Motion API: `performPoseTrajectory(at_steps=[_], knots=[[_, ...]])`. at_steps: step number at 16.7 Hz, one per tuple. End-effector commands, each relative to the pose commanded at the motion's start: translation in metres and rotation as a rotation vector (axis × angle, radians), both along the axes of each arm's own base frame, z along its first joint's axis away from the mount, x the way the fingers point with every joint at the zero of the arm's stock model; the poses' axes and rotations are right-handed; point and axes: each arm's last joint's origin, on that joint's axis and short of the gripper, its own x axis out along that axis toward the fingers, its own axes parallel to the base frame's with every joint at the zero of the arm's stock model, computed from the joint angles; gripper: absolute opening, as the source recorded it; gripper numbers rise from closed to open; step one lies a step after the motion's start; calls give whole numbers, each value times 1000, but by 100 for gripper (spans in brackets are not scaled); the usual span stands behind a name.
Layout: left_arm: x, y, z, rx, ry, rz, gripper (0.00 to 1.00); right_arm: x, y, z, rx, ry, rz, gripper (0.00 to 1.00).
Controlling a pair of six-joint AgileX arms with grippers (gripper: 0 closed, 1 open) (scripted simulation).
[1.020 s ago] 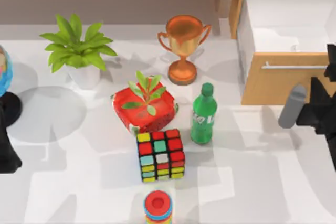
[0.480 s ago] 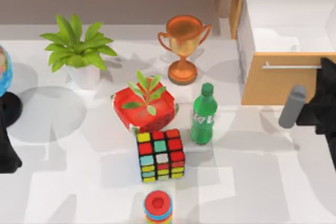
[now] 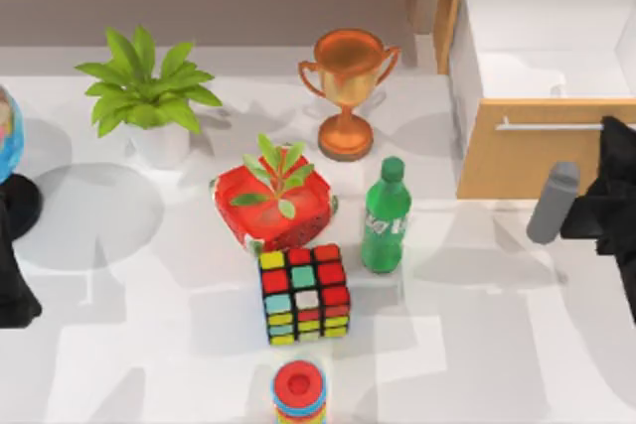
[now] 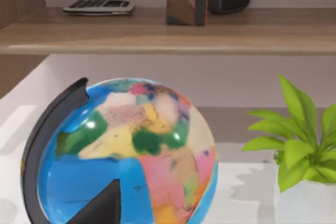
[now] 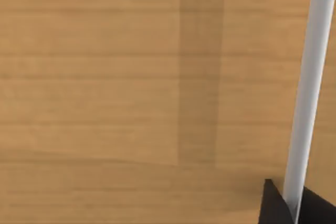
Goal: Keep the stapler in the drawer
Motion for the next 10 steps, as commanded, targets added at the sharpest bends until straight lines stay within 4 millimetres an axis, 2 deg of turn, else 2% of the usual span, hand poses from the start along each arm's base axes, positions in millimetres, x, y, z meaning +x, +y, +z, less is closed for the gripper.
performPoseTrajectory(at_steps=[4,10], knots=[[0,0,0,0,0,0,100,4,0,-1,2,2,-3,0],[0,0,0,0,0,0,100,46,0,-1,2,3,-3,0]])
